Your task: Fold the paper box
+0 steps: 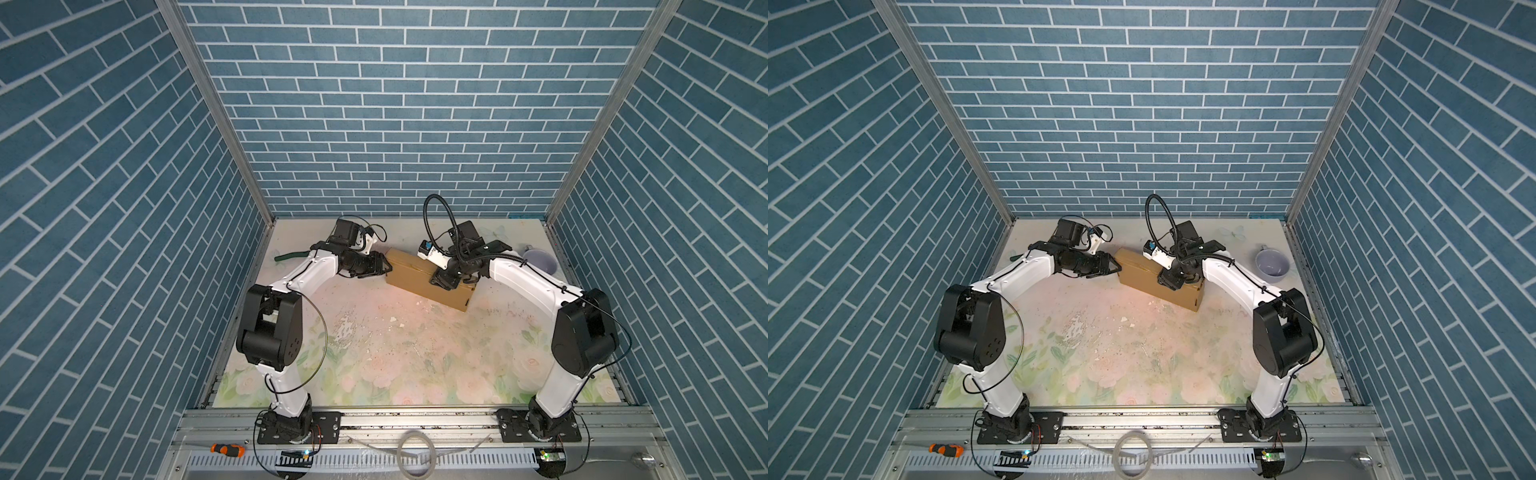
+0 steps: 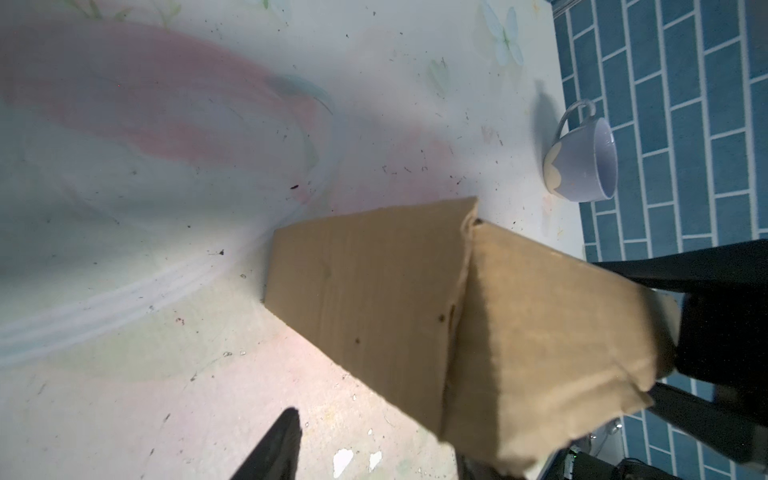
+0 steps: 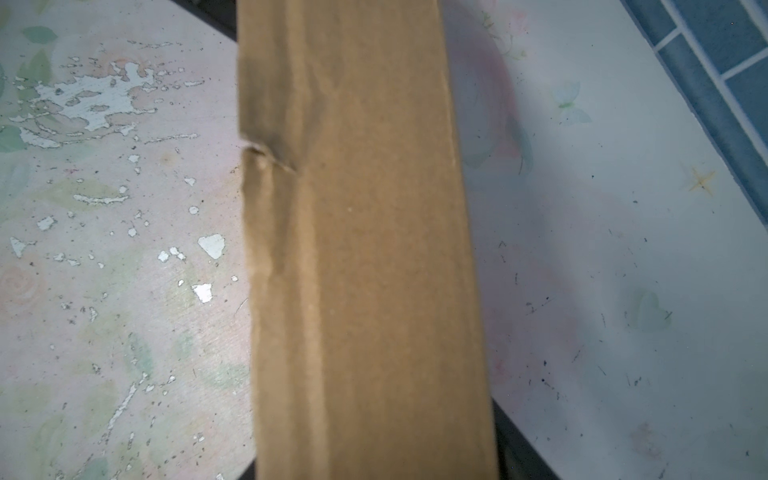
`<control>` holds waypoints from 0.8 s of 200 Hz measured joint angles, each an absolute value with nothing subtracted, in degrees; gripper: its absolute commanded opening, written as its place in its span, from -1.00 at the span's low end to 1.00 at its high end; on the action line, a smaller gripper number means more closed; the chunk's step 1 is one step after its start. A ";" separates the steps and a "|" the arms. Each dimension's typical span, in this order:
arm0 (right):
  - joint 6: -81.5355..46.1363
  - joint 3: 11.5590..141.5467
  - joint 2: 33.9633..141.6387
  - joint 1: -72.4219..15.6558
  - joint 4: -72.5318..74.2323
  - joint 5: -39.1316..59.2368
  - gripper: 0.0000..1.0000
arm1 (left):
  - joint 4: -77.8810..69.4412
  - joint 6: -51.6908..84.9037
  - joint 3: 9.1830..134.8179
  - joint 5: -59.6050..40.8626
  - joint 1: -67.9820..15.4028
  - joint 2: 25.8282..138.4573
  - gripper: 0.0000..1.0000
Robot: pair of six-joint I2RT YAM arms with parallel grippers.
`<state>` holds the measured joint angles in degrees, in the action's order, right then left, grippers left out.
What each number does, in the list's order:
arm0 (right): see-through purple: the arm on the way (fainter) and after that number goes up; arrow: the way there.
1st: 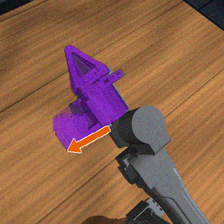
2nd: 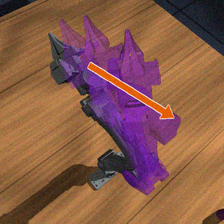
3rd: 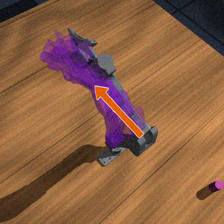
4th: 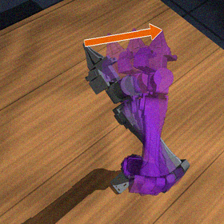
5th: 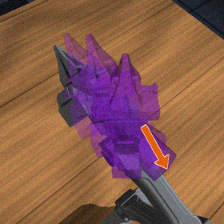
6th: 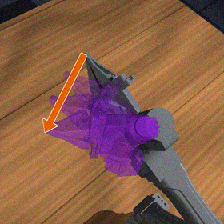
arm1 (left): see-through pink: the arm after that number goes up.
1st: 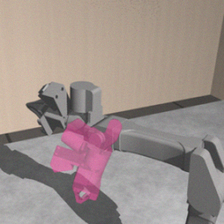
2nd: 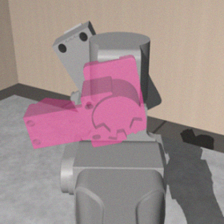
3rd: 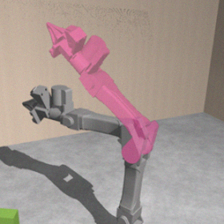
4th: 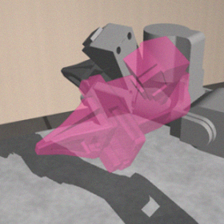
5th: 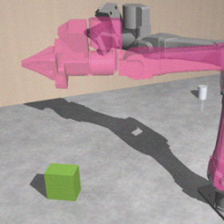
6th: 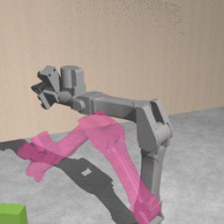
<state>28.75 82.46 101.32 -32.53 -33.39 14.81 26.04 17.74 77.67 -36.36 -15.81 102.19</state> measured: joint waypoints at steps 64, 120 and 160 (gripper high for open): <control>28.75 82.46 101.41 -32.49 -33.32 14.81 0.17 | 24.69 19.70 81.49 -38.06 -15.55 99.66 0.50; 28.75 82.46 101.49 -32.45 -33.12 14.70 0.20 | 22.92 20.01 81.54 -38.94 -15.57 104.49 0.26; 28.67 82.46 101.62 -32.36 -32.95 14.76 0.29 | 21.50 19.25 81.76 -39.29 -15.84 104.79 0.07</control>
